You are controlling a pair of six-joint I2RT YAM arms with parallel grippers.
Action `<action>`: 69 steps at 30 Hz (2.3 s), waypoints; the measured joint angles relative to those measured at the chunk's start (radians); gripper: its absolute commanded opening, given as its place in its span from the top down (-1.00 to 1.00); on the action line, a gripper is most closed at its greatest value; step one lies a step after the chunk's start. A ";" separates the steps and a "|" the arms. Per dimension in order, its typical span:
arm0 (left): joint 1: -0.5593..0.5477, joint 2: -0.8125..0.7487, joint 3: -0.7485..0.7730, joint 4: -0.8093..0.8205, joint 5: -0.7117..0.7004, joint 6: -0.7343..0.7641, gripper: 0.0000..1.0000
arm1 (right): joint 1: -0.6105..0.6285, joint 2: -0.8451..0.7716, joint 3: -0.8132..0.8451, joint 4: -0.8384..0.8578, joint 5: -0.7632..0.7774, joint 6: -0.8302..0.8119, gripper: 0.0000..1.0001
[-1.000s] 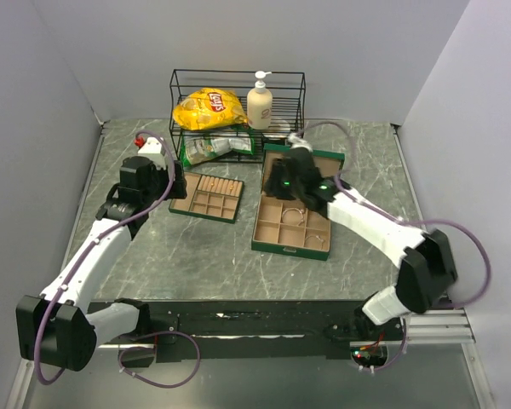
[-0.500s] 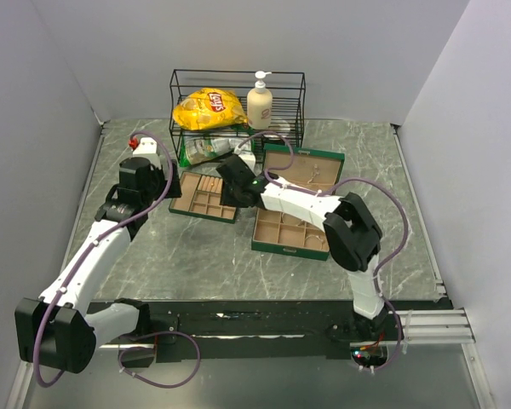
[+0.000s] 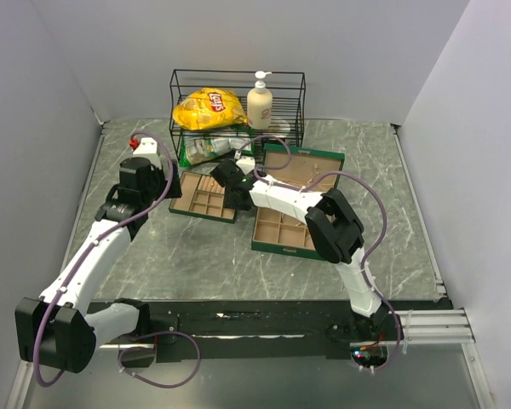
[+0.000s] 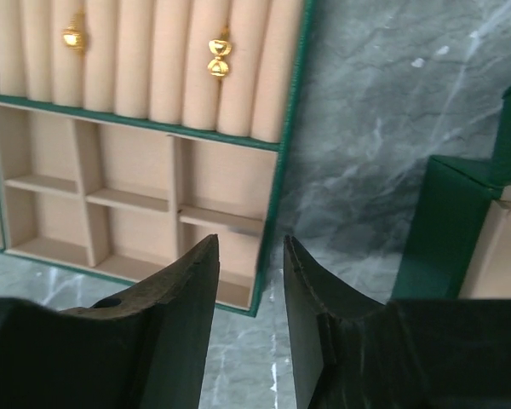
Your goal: Organize the mixed jewelry
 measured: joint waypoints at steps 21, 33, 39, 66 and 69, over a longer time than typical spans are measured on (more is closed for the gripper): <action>0.000 0.019 0.000 -0.006 0.001 0.000 -0.93 | -0.032 0.083 0.076 -0.029 0.031 0.042 0.23; 0.000 0.032 0.003 -0.010 0.002 0.000 -0.93 | -0.033 0.116 0.089 -0.034 0.025 0.046 0.53; 0.000 0.032 0.004 -0.014 0.003 0.000 -0.93 | -0.032 0.117 0.091 -0.035 0.025 0.043 0.88; 0.000 -0.091 0.000 0.005 -0.148 -0.023 -0.93 | 0.008 -0.096 -0.093 0.007 -0.033 -0.154 1.00; 0.000 -0.117 -0.006 0.011 -0.171 -0.024 -0.93 | 0.021 -0.144 -0.125 0.004 -0.043 -0.164 1.00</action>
